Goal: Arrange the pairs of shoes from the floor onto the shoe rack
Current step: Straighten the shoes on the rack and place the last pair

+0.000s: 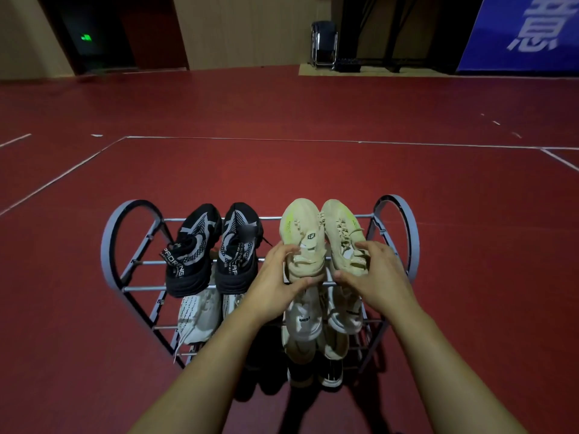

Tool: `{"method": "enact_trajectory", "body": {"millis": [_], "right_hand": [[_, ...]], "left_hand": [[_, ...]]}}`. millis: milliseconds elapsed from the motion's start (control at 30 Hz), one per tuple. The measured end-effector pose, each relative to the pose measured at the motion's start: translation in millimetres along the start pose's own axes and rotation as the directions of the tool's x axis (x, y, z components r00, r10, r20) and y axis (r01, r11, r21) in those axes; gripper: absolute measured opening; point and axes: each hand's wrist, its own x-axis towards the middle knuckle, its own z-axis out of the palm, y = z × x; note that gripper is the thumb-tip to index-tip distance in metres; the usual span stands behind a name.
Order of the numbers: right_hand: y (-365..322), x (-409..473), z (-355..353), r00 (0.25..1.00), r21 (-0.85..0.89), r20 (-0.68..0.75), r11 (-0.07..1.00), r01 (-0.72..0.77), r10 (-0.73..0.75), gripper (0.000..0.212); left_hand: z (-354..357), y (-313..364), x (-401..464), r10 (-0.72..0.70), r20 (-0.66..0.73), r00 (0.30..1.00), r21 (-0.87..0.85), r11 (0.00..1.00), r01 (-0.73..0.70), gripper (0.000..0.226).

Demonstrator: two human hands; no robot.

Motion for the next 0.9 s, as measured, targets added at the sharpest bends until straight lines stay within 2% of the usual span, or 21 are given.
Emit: {"method": "enact_trajectory", "body": {"millis": [100,167,233,367,500,600,667,767,833,900], "right_hand": [[-19.6,-12.4,-0.7,0.984,-0.002,-0.073,0.987,0.163,-0.163,0.06],[-34.8,-22.9,-1.3,0.958,0.016,-0.025,0.958,0.286,-0.285,0.047],[-48.1,-34.5,-0.3,0.938,0.041,0.078,0.941,0.336,-0.338,0.038],[-63.5,-48.5,9.9,0.893,-0.034,0.33,0.941,0.336,-0.307,0.038],[-72.0,-53.5,28.9,0.794,-0.086,0.562,0.939,0.333,-0.23,0.05],[-70.4,-57.6,54.7,0.778,-0.085,0.594,0.945,0.314,-0.205,0.055],[-64.7,-59.8,77.1,0.797,-0.038,0.571,0.963,0.266,-0.197,0.057],[-61.3,-61.5,110.0,0.804,0.005,0.563,0.974,0.227,-0.191,0.061],[-61.0,-59.0,129.3,0.787,0.019,0.591,0.978,0.209,-0.179,0.062],[-61.0,-54.2,141.8,0.78,0.011,0.606,0.983,0.185,-0.154,0.063]], "left_hand": [[-12.7,3.1,-8.7,-0.021,0.014,1.0,0.123,0.992,0.019,0.057],[-27.1,9.0,-15.8,-0.04,0.021,0.999,0.188,0.981,0.036,0.035],[-43.4,11.6,-24.9,-0.073,0.108,0.991,0.201,0.978,0.051,0.023],[-65.1,-6.0,-47.8,-0.149,0.348,0.926,0.208,0.975,0.079,0.024],[-79.6,-41.7,-59.6,-0.324,0.435,0.84,0.35,0.921,0.173,0.034],[-92.6,-71.6,-65.4,-0.427,0.425,0.799,0.364,0.888,0.281,0.05],[-99.5,-84.4,-69.4,-0.447,0.38,0.81,0.335,0.883,0.33,0.053],[-109.3,-96.3,-75.8,-0.453,0.189,0.871,0.242,0.882,0.405,0.032],[-114.6,-111.8,-78.5,-0.474,0.056,0.879,0.17,0.872,0.46,0.029],[-113.8,-123.2,-80.7,-0.463,-0.015,0.886,0.238,0.859,0.453,0.026]]}}
